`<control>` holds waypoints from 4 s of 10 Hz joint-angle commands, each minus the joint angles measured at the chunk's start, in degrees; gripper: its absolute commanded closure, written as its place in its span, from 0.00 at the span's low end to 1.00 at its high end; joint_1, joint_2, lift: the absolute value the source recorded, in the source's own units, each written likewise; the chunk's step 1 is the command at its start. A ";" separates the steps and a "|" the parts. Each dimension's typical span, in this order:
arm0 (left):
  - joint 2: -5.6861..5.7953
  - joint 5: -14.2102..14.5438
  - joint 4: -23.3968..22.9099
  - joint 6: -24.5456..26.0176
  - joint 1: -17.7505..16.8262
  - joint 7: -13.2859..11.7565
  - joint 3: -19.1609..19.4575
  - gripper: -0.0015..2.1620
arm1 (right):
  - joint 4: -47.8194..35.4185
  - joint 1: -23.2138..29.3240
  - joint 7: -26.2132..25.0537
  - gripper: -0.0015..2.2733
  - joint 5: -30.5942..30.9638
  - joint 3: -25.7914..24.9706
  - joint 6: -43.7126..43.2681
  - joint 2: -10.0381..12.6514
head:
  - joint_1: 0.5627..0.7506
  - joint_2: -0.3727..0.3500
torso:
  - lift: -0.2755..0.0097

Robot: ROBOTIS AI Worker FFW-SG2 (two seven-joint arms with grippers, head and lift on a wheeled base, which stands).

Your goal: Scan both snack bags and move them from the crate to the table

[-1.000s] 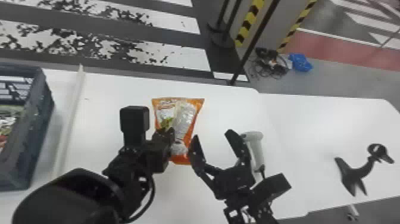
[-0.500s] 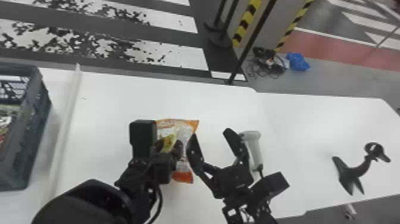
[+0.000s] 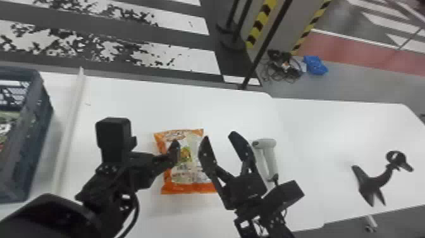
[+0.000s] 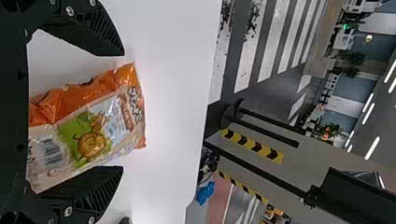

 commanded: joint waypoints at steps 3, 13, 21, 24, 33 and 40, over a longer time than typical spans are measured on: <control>3.05 -8.21 -9.71 -1.38 6.66 -8.14 9.74 0.03 | 0.11 -0.87 -0.16 0.95 2.11 0.18 5.81 0.00 | 0.70 0.18 | 0.66; 3.75 -10.76 -18.59 -15.80 19.76 -25.72 32.41 0.03 | 13.82 -11.59 -0.07 0.99 6.50 3.26 14.42 0.26 | 0.70 0.63 | 0.66; 3.75 -8.91 -17.18 -15.80 19.94 -26.77 32.41 0.03 | 21.11 -14.49 -1.65 0.99 8.17 2.99 9.32 1.14 | 0.70 0.60 | 0.66; 3.75 -8.74 -17.18 -15.80 19.94 -27.04 32.41 0.03 | 10.48 -10.27 -1.65 0.99 11.07 6.69 10.73 1.05 | 0.70 0.61 | 0.66; 5.77 -6.81 -15.34 -15.62 19.06 -27.12 32.41 0.03 | 16.45 -20.73 -10.88 0.99 31.81 22.33 40.44 1.32 | 0.70 0.80 | 0.66; 5.68 -6.81 -15.25 -15.62 19.14 -27.12 32.15 0.03 | 17.95 -24.16 -12.11 0.99 30.93 20.40 41.49 1.32 | 0.70 0.75 | 0.66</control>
